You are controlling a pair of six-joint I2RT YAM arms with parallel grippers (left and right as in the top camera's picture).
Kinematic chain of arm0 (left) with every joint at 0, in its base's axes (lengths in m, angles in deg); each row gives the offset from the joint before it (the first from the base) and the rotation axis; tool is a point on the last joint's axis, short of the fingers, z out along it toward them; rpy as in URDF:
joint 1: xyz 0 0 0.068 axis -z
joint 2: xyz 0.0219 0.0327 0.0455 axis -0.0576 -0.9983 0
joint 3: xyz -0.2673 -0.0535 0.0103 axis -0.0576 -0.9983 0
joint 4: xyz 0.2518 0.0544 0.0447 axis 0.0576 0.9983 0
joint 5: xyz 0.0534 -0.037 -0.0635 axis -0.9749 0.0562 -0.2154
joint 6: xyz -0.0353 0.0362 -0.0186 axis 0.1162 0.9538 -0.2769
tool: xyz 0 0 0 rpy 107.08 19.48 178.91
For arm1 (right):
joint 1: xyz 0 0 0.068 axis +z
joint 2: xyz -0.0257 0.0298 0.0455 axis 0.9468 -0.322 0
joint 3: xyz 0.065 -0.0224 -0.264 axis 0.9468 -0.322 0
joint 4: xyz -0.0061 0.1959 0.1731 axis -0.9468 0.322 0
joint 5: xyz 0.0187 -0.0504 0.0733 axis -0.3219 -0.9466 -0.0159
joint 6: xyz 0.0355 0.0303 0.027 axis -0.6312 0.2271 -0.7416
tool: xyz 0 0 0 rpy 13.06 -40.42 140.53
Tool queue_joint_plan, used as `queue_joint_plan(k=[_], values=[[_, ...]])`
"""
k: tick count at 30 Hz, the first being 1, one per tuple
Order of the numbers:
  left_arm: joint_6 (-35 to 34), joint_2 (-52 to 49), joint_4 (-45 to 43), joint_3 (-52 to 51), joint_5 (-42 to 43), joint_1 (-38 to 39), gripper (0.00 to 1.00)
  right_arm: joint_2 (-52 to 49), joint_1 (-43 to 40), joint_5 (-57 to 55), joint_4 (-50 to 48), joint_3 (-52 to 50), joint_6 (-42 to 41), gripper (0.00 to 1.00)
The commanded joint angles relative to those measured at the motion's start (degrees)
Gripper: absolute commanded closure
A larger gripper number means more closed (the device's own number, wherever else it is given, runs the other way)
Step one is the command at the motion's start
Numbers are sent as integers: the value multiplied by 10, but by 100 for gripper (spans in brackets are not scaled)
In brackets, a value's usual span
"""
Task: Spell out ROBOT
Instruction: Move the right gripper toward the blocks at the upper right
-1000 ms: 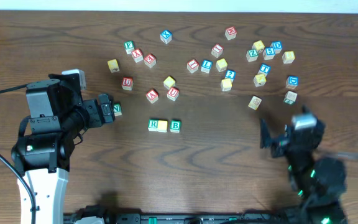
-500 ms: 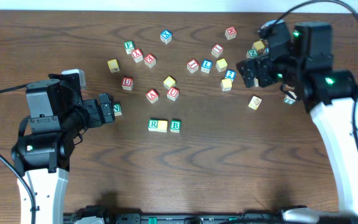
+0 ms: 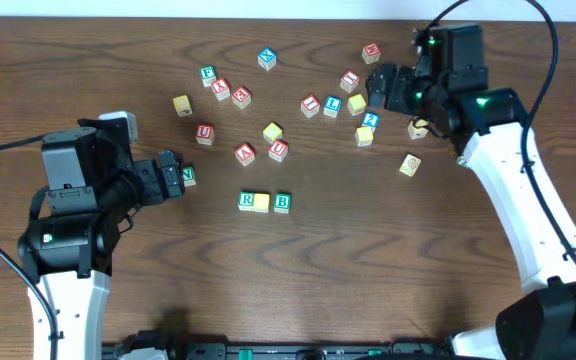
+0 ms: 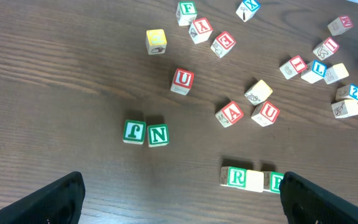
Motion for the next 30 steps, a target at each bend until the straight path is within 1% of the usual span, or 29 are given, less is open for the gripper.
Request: queue_joint_plan(k=[1,4,6,11,14,18,23,26,30], values=[[8,2,0,12,7,-2,2,-23,31,-108,5,51,-165,5],[8,2,0,12,7,-2,2,-55,51,-125,30,106,-202,3],[8,2,0,12,7,-2,2,-90,59,-135,65,162,-223,1],[8,2,0,12,7,-2,2,-194,59,-137,163,307,-273,1],[8,2,0,12,7,-2,2,-237,59,-153,181,353,-305,1],[8,2,0,12,7,-2,2,-263,59,-166,181,361,-360,1],[8,2,0,12,7,-2,2,-284,61,-197,186,361,-396,1],[8,2,0,12,7,-2,2,-293,61,-207,191,361,-413,5],[8,2,0,12,7,-2,2,-307,61,-208,189,361,-429,8]])
